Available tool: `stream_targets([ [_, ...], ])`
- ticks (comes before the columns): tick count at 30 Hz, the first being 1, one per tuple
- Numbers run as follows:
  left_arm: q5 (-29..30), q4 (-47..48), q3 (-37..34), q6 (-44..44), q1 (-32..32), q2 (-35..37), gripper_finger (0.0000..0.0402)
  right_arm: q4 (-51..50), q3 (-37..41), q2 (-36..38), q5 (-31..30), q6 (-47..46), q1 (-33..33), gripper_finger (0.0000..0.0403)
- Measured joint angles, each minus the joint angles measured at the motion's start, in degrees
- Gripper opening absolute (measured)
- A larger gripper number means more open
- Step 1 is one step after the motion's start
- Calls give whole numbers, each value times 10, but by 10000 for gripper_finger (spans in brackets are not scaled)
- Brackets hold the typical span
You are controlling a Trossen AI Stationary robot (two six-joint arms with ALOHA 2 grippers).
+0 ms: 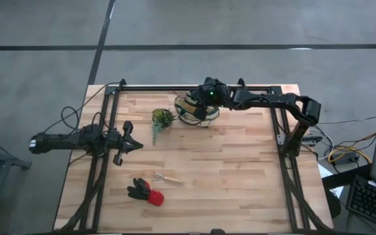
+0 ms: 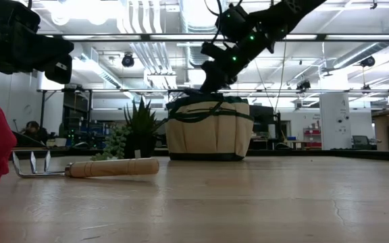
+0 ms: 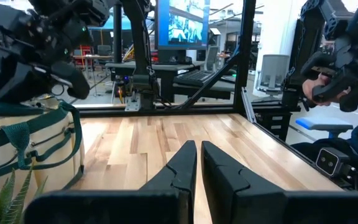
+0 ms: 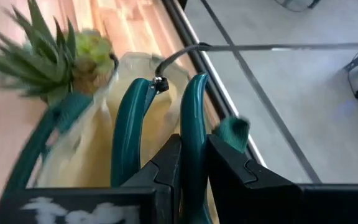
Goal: Pick & Place Garden tools in Gardening bag
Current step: Put the green shear scissors into the gardening bag
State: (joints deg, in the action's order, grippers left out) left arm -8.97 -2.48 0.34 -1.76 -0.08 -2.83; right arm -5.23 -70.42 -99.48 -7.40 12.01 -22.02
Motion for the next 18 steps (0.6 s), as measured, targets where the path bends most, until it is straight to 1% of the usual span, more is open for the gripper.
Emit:
stream_targets([
  [18, 0, 0, 0, 0, 0, 0, 28, 22, 50, 0, 0, 19, 0, 54],
])
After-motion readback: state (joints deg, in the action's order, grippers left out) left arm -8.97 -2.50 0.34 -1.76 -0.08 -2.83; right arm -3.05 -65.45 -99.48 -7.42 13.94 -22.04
